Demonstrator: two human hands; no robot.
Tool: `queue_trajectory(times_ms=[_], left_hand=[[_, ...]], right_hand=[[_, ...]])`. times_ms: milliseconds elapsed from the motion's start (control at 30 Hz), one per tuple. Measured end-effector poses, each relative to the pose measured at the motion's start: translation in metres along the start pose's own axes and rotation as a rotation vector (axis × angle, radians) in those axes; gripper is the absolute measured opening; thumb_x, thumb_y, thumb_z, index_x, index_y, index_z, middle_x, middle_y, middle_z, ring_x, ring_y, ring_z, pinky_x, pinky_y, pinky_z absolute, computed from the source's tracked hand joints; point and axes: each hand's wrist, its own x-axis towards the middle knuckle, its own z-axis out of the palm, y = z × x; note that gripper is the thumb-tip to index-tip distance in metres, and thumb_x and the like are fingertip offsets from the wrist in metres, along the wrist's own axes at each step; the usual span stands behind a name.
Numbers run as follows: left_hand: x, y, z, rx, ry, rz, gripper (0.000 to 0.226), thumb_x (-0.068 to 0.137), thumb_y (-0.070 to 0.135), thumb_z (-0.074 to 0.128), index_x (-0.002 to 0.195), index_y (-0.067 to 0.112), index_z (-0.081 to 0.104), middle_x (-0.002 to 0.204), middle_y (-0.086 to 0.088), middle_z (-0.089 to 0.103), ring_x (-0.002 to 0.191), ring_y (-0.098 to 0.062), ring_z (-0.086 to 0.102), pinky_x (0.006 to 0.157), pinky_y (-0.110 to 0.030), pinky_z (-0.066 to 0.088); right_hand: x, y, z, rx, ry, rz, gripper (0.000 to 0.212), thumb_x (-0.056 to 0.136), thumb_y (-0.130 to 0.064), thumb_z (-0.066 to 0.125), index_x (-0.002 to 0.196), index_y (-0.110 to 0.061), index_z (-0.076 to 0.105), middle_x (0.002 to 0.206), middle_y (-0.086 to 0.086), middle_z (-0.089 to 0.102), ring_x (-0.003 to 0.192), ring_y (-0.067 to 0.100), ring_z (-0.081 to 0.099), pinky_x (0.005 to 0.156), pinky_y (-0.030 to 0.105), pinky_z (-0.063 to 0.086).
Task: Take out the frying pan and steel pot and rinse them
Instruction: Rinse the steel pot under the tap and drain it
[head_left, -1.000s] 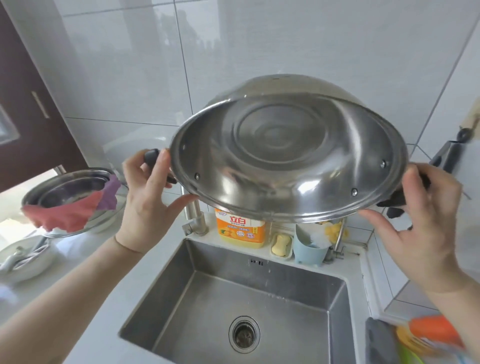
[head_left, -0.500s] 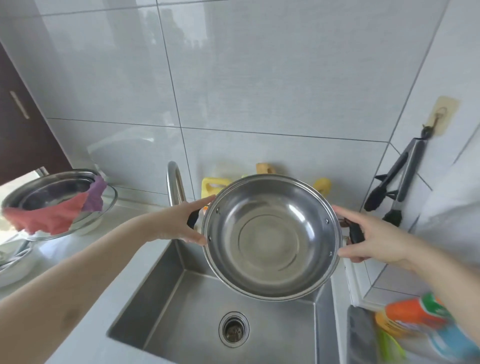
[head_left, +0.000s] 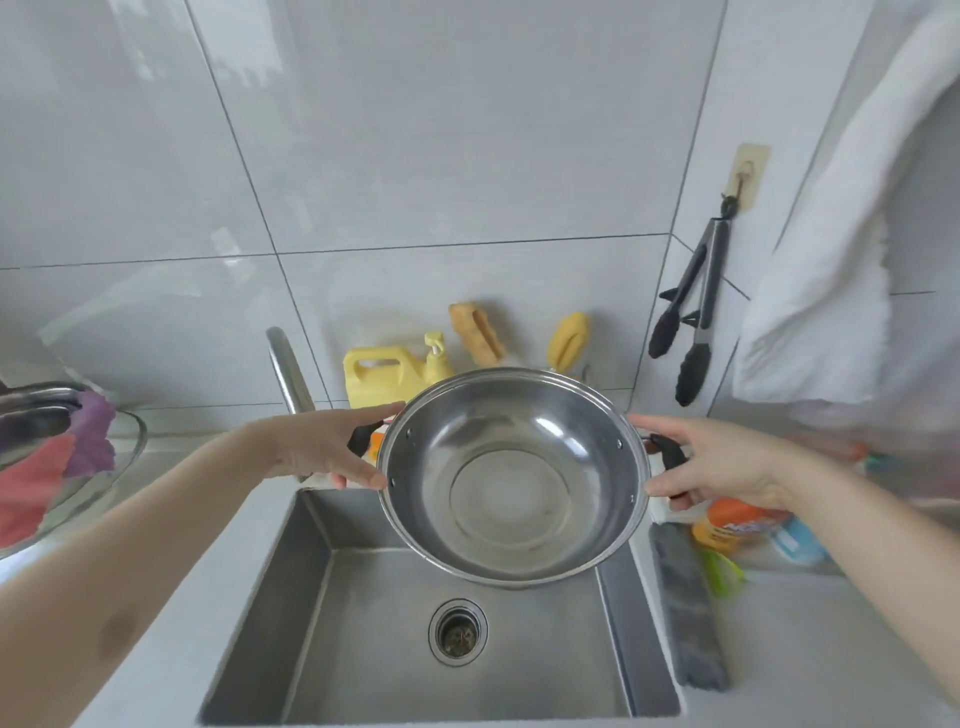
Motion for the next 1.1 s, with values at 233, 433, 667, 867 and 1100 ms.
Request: queue_trajectory(times_ms=[233,433,667,867,1100], left_hand=[[0.049,0.05,0.024,0.149,-0.201,0.195,0.091,0.066,0.042,0.087,0.136,0.062,0.033,0.069,0.012,0.039,0.064,-0.005,0.045,0.067,-0.021,0.044],[0.081,0.139,0.098,0.257,-0.366,0.369,0.088,0.067,0.039,0.087,0.134,0.062,0.035,0.069,0.016,0.043,0.065,-0.004,0.048,0.068,-0.02,0.044],[0.059,0.272,0.232,0.413,-0.522,0.574,0.085,0.073,0.028,0.085,0.141,0.048,0.037,0.069,0.019,0.048,0.064,0.0,0.053,0.067,-0.019,0.047],[-0.008,0.379,0.384,0.464,-0.684,0.712,0.092,0.068,0.027,0.088,0.139,0.051,0.036,0.083,0.001,0.042,0.069,-0.011,0.048,0.061,-0.021,0.047],[-0.113,0.496,0.585,0.55,-0.982,0.908,0.093,0.069,0.023,0.086,0.137,0.054,0.032,0.132,0.021,0.046,0.1,-0.017,0.057,0.07,-0.024,0.052]], right_hand=[[-0.093,0.047,0.006,0.118,0.162,0.066,0.073,0.075,0.003,0.075,0.13,-0.042,0.057,0.103,0.006,0.052,0.074,0.016,0.052,0.067,0.025,0.051],[-0.225,0.1,0.004,0.207,0.45,0.132,0.072,0.076,0.005,0.075,0.127,-0.045,0.059,0.116,0.005,0.049,0.071,0.016,0.053,0.073,0.028,0.053],[-0.417,0.161,0.036,0.349,0.766,0.198,0.072,0.077,0.004,0.076,0.127,-0.045,0.058,0.118,-0.005,0.057,0.08,0.014,0.064,0.07,0.027,0.053],[-0.602,0.216,0.09,0.435,1.0,0.261,0.075,0.077,0.008,0.074,0.132,-0.04,0.055,0.1,-0.005,0.063,0.076,0.016,0.06,0.072,0.03,0.054],[-0.809,0.259,0.191,0.529,1.327,0.357,0.065,0.079,0.001,0.075,0.113,-0.052,0.057,0.126,-0.006,0.054,0.106,0.016,0.062,0.087,0.034,0.055]])
